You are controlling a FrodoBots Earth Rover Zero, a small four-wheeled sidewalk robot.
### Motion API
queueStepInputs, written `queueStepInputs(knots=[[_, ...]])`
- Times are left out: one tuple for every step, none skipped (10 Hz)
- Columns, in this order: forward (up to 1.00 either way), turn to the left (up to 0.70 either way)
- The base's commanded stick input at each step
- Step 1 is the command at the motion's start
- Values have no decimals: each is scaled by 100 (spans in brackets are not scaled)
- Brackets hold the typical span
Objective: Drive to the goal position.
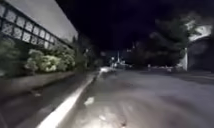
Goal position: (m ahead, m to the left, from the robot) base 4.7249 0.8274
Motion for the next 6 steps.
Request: queueStepInputs(knots=[[50, 0], [50, 0], [50, 0], [50, 0], [50, 0], [50, 0]])
